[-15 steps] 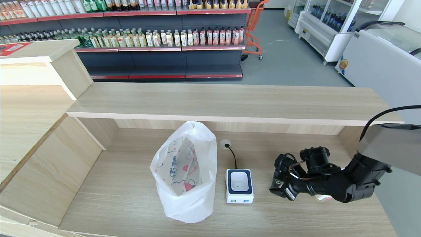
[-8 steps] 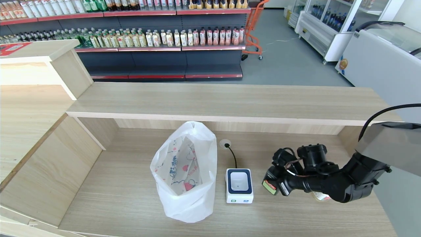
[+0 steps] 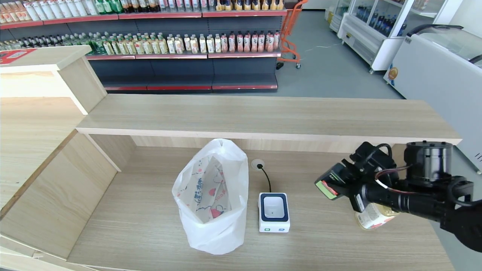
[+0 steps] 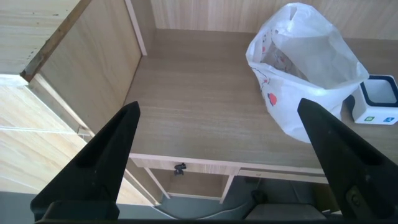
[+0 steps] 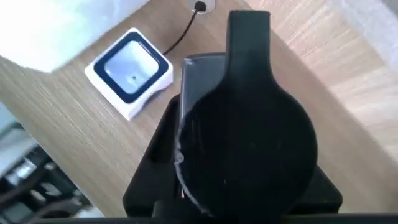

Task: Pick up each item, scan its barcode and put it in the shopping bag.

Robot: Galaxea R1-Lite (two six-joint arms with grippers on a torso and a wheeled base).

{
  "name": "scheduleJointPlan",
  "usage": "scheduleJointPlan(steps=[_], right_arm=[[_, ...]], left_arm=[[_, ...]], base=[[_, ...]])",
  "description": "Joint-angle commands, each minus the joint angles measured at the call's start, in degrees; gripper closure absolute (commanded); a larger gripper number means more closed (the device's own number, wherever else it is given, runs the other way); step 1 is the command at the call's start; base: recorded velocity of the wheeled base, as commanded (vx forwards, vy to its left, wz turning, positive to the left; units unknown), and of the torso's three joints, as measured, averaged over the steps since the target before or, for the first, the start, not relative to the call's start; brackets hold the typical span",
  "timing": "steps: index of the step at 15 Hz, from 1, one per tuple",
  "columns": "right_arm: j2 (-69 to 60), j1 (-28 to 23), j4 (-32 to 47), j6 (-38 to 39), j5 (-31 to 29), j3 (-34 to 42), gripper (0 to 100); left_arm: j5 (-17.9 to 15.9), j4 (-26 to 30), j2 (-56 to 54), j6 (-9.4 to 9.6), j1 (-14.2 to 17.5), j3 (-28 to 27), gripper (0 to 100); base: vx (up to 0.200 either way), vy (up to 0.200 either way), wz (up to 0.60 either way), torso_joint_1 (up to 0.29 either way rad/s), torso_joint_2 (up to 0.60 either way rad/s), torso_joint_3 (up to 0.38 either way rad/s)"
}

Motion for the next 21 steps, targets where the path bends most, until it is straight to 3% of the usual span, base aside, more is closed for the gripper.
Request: scheduleJointPlan(steps=[1, 2, 4, 5, 8, 10, 14, 17, 21], right_arm=[[-14.0, -1.8, 0.5, -28.8, 5.9, 8.6, 100], [-14.1, -1.6, 1.2, -32.4, 8.3, 8.4, 100], [-14.0, 0.3, 3.1, -61.5, 14.4, 8.5, 100], [-13.4, 1.9, 5.9, -70.1, 14.7, 8.4, 100], [-7.4, 8.7, 12.7, -89.0, 17.1, 8.0, 100], [-0.6, 12.0, 8.6, -98.8, 23.9, 8.1, 100], [4.2, 14.1, 5.5, -109.6, 28.7, 7.9, 100], [6.2, 15.6, 5.5, -112.8, 36.5, 2.6, 100], [5.6, 16.3, 5.4, -114.7, 39.8, -1.6, 100]], left_arm=[[0.0, 0.0, 0.0, 0.02, 0.0, 0.0, 0], [0.0, 0.0, 0.0, 0.02, 0.0, 0.0, 0], [0.0, 0.0, 0.0, 0.02, 0.0, 0.0, 0], [0.0, 0.0, 0.0, 0.02, 0.0, 0.0, 0], [0.0, 0.0, 0.0, 0.02, 0.0, 0.0, 0], [0.0, 0.0, 0.0, 0.02, 0.0, 0.0, 0], [0.0, 0.0, 0.0, 0.02, 0.0, 0.0, 0], [0.0, 0.0, 0.0, 0.02, 0.0, 0.0, 0], [0.0, 0.0, 0.0, 0.02, 0.0, 0.0, 0]], base=[[0.0, 0.0, 0.0, 0.0, 0.0, 0.0], [0.0, 0.0, 0.0, 0.0, 0.0, 0.0], [0.0, 0.0, 0.0, 0.0, 0.0, 0.0], [0.0, 0.0, 0.0, 0.0, 0.0, 0.0], [0.0, 0.0, 0.0, 0.0, 0.0, 0.0], [0.0, 0.0, 0.0, 0.0, 0.0, 0.0], [0.0, 0.0, 0.0, 0.0, 0.0, 0.0], [0.0, 0.0, 0.0, 0.0, 0.0, 0.0], [0.0, 0.0, 0.0, 0.0, 0.0, 0.0]])
